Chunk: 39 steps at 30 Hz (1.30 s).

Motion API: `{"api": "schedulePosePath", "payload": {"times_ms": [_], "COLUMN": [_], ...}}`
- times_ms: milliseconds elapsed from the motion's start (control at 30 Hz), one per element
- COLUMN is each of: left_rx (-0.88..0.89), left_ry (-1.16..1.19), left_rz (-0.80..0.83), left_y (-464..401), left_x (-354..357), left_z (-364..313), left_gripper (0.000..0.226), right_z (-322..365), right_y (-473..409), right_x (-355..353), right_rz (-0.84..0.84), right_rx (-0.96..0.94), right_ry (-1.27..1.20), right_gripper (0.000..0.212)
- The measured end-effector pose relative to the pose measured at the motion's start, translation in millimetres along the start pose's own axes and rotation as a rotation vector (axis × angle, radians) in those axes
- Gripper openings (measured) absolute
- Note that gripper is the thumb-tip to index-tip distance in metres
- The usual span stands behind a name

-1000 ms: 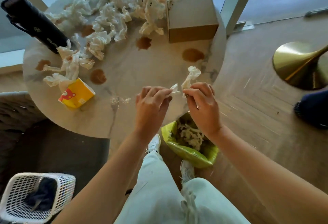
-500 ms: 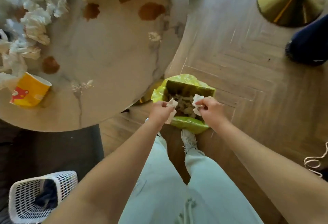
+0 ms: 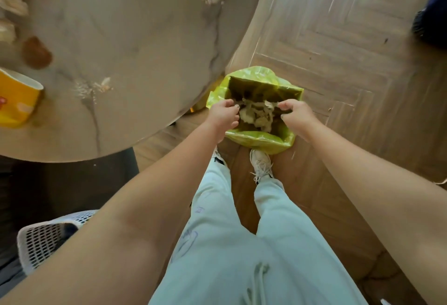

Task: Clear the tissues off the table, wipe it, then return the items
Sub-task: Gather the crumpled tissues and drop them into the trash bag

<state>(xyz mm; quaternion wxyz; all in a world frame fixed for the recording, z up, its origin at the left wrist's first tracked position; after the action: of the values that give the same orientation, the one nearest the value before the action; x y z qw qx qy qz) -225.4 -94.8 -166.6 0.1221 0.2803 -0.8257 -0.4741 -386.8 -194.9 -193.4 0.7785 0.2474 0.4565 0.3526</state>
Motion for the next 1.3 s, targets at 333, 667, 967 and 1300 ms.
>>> {"api": "schedulePosePath", "payload": {"times_ms": [333, 667, 967, 1300], "left_rx": [0.163, 0.427, 0.62, 0.833], "left_ry": [-0.128, 0.036, -0.036, -0.522], "left_rz": [0.029, -0.05, -0.259, -0.544], "left_y": [73, 125, 90, -1], "left_x": [-24, -58, -149, -226], "left_z": [-33, -113, -209, -317], "left_gripper": [0.024, 0.017, 0.018, 0.037], "right_z": [59, 199, 326, 446], "right_y": [51, 73, 41, -22], "right_x": [-32, -91, -87, -53], "right_rz": [-0.113, -0.434, -0.427, -0.31], "right_rx": [-0.273, -0.809, -0.956, -0.846], "right_ry": [0.009, 0.09, 0.178, 0.307], "right_gripper": [0.032, 0.024, 0.028, 0.039]}}
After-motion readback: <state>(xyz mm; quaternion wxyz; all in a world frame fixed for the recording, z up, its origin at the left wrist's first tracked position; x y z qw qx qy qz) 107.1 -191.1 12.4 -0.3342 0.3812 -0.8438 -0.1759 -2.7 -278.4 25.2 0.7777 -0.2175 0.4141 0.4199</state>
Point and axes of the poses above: each hand's wrist, its own y-axis away from the middle knuckle, its own x-axis out of the palm, z = x × y, the point moved 3 cm from there along -y, towards the middle knuckle, and after that the axes turned 8 degrees about y, right-handed, at the moved point
